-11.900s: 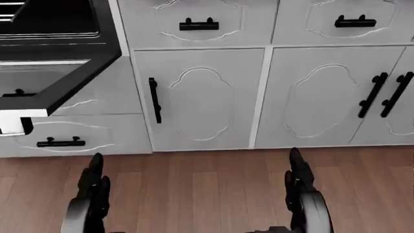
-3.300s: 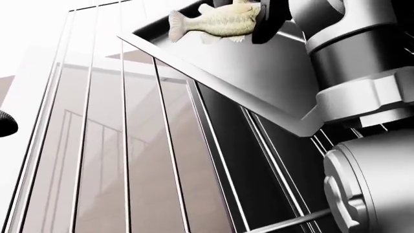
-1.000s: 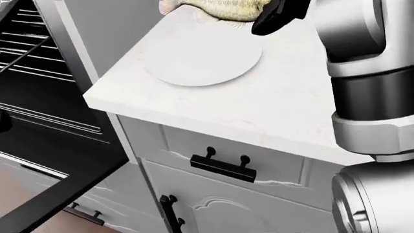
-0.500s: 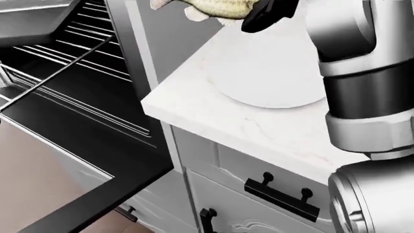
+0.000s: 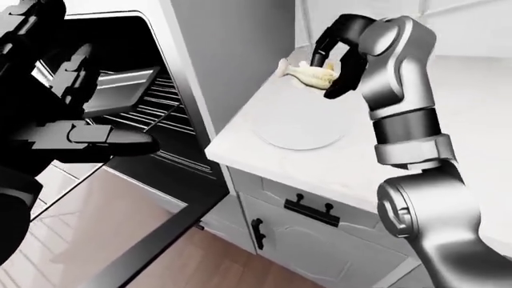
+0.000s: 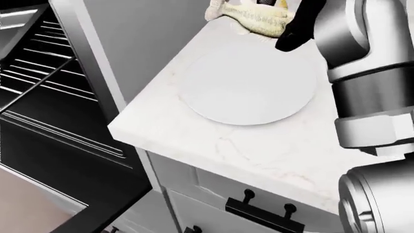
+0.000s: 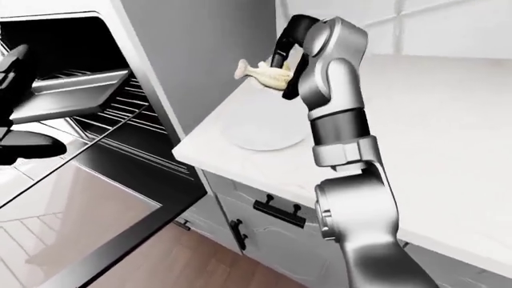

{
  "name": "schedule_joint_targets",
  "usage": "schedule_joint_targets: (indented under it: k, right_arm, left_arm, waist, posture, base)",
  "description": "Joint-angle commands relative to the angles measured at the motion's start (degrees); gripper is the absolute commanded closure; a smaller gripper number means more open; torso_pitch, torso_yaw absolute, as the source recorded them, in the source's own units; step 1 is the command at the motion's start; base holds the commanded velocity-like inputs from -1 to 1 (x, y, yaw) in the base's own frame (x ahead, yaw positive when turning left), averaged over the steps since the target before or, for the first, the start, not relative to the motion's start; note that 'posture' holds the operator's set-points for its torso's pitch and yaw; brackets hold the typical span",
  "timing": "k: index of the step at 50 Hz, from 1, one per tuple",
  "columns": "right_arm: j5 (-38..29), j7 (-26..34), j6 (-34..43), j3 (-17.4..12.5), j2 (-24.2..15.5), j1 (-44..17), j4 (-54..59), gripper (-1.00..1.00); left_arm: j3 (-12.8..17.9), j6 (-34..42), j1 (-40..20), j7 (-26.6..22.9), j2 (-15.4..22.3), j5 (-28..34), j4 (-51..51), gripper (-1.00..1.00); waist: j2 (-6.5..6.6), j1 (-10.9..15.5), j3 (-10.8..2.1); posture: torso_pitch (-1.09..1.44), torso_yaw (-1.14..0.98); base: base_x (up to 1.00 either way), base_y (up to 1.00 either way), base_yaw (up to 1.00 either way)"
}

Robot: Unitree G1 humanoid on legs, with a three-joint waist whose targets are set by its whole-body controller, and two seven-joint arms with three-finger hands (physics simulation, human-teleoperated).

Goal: Pick the fish from the top rack in the oven and place it on the plate on the counter.

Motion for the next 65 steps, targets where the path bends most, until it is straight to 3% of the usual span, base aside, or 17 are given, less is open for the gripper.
schedule_joint_targets:
  k: [1, 20, 43, 47, 52, 59, 64, 65]
  right_arm:
    - [1.3, -4.4, -2.2, -0.6, 0.2, -4.9, -4.1, 0.98]
    - [0.3, -8.2, -4.6, 2.0, 6.1, -5.4, 4.5, 1.0]
    - [-3.3, -6.3, -5.1, 2.3, 6.2, -2.7, 5.0, 1.0]
    - [-4.2, -6.4, -4.7, 2.1, 5.9, -2.7, 5.4, 0.74]
    - [-5.3, -9.3, -4.5, 1.9, 5.4, -3.7, 8.7, 0.79]
    - [-5.9, -14.0, -4.7, 2.0, 5.3, -4.7, 14.0, 0.7]
    - [-5.3, -16.2, -5.1, 2.0, 5.5, -5.5, 16.3, 0.51]
    - [-5.2, -16.5, -5.2, 2.0, 5.5, -5.6, 16.4, 0.4]
  left_arm:
    - [1.7, -1.4, -1.1, 0.3, 1.1, 0.4, -0.1, -1.0]
    - [2.1, -1.3, -0.3, -1.5, 0.0, 2.4, 0.0, -1.0]
    - [2.1, -1.2, -0.3, -1.6, 0.1, 2.5, 0.2, -1.0]
    - [1.8, -1.2, -0.6, -1.6, 0.0, 2.9, 0.4, -1.0]
    - [1.9, -1.3, -0.5, -1.8, 0.0, 3.1, 0.5, -1.0]
    - [2.5, -1.4, 0.2, -1.8, -0.1, 2.8, 0.3, -1.0]
    - [2.7, -1.4, 0.3, -2.0, -0.1, 2.8, 0.3, -1.0]
    - [2.6, -1.5, 0.4, -2.1, -0.3, 3.0, 0.3, -1.0]
  waist:
    - [-0.54, 0.2, -2.3]
    - [-0.17, -0.5, -2.36]
    - [-0.45, -0.3, -2.3]
    - [-0.44, -0.1, -2.23]
    - [-0.34, 0.0, -2.18]
    - [-0.18, 0.1, -2.18]
    - [-0.04, 0.2, -2.25]
    - [-0.02, 0.2, -2.23]
  posture:
    - [-0.16, 0.0]
    - [-0.16, 0.0]
    - [-0.16, 0.0]
    - [-0.16, 0.0]
    - [-0.16, 0.0]
    - [-0.16, 0.0]
    - [-0.16, 0.0]
    - [-0.16, 0.0]
  base:
    - [0.0, 0.0, 0.0]
    - [0.0, 0.0, 0.0]
    - [0.0, 0.0, 0.0]
    - [0.0, 0.0, 0.0]
    - [0.0, 0.0, 0.0]
    - [0.0, 0.0, 0.0]
    - [0.0, 0.0, 0.0]
    - [0.0, 0.0, 0.0]
